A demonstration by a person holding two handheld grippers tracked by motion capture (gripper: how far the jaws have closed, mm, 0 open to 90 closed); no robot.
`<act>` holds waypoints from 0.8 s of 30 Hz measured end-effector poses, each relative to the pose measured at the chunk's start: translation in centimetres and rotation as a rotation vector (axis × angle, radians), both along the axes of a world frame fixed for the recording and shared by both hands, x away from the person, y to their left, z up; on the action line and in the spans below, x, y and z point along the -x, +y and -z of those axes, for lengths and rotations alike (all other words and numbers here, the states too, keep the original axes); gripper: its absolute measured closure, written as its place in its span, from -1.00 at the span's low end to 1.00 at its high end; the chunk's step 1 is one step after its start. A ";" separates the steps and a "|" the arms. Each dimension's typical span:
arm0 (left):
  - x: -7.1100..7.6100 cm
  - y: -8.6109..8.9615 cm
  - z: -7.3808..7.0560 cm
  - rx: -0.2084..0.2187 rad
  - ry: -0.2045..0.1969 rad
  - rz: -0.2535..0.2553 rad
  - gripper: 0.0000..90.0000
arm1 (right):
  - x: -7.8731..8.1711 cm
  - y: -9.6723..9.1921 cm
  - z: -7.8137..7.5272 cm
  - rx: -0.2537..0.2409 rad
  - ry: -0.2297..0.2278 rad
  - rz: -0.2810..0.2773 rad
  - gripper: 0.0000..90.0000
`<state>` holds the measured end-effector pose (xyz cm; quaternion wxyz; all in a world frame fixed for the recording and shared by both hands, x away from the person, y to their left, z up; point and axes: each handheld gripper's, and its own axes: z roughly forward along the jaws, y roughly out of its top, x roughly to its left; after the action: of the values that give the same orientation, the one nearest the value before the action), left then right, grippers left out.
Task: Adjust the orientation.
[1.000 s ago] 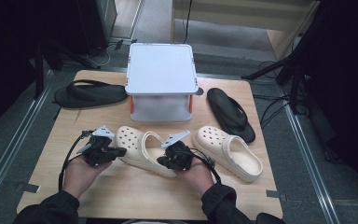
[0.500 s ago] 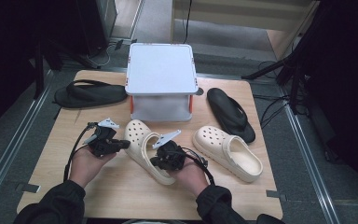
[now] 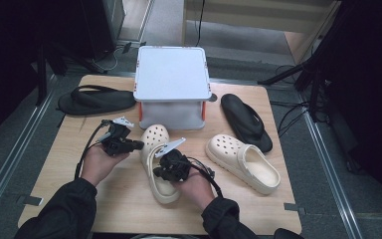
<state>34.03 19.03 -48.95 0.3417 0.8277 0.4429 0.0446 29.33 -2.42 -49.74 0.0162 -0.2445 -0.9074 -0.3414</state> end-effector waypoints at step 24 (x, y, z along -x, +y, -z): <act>-0.2 -0.3 -0.2 0.055 -0.011 0.018 0.76 | 0.7 -2.2 -1.3 -0.065 -0.010 0.031 0.93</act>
<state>34.25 18.76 -48.75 0.3674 0.8217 0.4344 0.0338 28.66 -4.57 -48.43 0.0143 -0.2564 -0.8920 -0.3721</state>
